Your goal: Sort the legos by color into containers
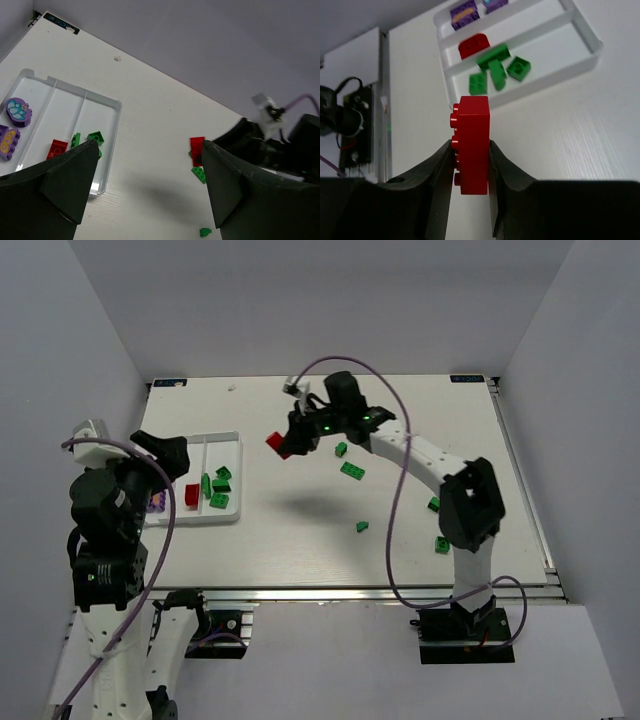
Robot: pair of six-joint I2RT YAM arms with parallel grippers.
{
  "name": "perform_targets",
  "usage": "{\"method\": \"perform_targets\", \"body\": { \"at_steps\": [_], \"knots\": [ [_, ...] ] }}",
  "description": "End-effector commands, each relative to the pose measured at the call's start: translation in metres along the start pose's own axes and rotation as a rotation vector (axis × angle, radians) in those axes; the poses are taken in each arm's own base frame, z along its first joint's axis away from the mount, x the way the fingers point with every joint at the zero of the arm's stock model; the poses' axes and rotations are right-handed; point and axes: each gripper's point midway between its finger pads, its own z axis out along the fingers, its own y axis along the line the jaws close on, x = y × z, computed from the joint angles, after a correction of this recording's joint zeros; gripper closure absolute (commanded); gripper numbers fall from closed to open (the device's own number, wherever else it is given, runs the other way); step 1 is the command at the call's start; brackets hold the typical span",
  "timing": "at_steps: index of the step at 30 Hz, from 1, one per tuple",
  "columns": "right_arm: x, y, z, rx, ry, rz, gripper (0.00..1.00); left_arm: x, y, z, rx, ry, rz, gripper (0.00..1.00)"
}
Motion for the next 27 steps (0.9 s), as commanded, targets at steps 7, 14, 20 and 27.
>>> {"method": "perform_targets", "body": {
  "at_steps": [7, 14, 20, 27],
  "knots": [
    [-0.052, 0.045, 0.127, -0.164, -0.118, 0.141, 1.00, -0.006, 0.004, -0.036, -0.039, -0.026, -0.065, 0.07],
    [-0.069, 0.044, 0.186, -0.061, -0.314, 0.128, 1.00, -0.005, 0.005, -0.045, -0.051, -0.026, -0.100, 0.07],
    [-0.062, 0.030, 0.227, 0.054, -0.429, 0.154, 1.00, 0.000, 0.008, -0.052, -0.065, -0.008, -0.112, 0.07],
    [-0.051, 0.023, 0.252, 0.173, -0.508, 0.163, 1.00, -0.001, 0.006, -0.064, -0.060, -0.015, -0.139, 0.07]
  ]
}}
